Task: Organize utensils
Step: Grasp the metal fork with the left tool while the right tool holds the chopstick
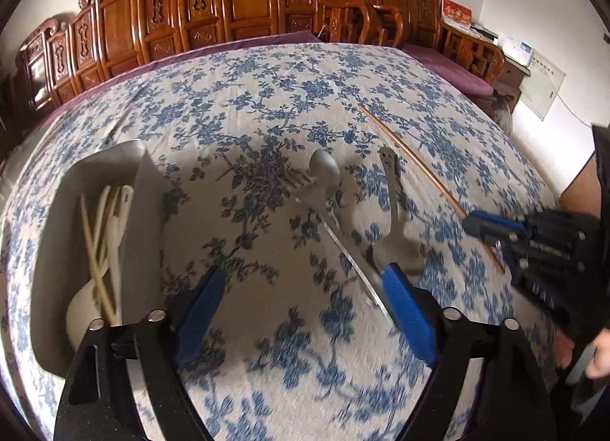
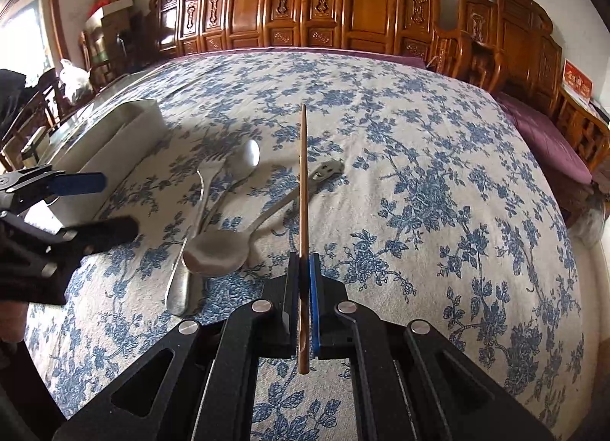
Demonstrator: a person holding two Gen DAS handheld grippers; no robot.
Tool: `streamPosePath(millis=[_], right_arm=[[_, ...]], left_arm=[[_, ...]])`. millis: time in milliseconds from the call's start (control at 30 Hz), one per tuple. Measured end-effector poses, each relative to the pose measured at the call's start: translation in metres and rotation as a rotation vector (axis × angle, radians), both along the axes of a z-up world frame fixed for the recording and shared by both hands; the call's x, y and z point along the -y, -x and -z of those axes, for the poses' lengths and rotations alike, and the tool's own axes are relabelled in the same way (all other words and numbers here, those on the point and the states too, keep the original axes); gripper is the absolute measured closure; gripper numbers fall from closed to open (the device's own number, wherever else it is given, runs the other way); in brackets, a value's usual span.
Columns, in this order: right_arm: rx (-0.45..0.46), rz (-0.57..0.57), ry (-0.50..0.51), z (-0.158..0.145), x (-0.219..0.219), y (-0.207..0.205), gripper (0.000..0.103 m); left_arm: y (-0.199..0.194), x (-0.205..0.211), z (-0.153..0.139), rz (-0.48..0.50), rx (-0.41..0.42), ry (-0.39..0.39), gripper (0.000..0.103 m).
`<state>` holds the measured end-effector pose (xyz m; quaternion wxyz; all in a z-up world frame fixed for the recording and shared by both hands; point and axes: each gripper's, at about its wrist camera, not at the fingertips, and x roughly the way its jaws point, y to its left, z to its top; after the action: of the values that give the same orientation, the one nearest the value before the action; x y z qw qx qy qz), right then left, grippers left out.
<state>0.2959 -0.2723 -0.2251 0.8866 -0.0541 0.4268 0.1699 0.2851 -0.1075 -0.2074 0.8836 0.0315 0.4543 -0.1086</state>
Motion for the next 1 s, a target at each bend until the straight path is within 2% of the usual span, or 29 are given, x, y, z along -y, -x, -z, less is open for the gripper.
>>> streamPosePath(millis=[233,300,400,500,733,833,1000], right_arm=[[-0.003,0.006,-0.042,-0.002,0.004,-0.005,0.097],[-0.005,0.008,-0.051,-0.002,0.006,-0.006,0.097],[-0.008,0.013,-0.064,-0.003,0.007,-0.008,0.097],[-0.009,0.016,-0.077,-0.004,0.008,-0.008,0.097],[-0.011,0.009,-0.088,-0.005,0.005,-0.008,0.097],[-0.011,0.003,-0.087,-0.005,0.003,-0.008,0.097],[-0.009,-0.002,-0.087,-0.006,0.002,-0.008,0.097]], left_arm=[[-0.031,0.014,0.010,0.001,-0.038,0.033,0.044],[-0.037,0.018,0.013,-0.001,-0.049,0.041,0.055],[-0.046,0.021,0.019,-0.009,-0.074,0.065,0.064],[-0.051,0.023,0.025,-0.019,-0.085,0.071,0.071],[-0.056,0.024,0.030,-0.034,-0.083,0.075,0.076],[-0.057,0.023,0.031,-0.040,-0.077,0.066,0.089],[-0.054,0.018,0.026,-0.037,-0.073,0.100,0.101]])
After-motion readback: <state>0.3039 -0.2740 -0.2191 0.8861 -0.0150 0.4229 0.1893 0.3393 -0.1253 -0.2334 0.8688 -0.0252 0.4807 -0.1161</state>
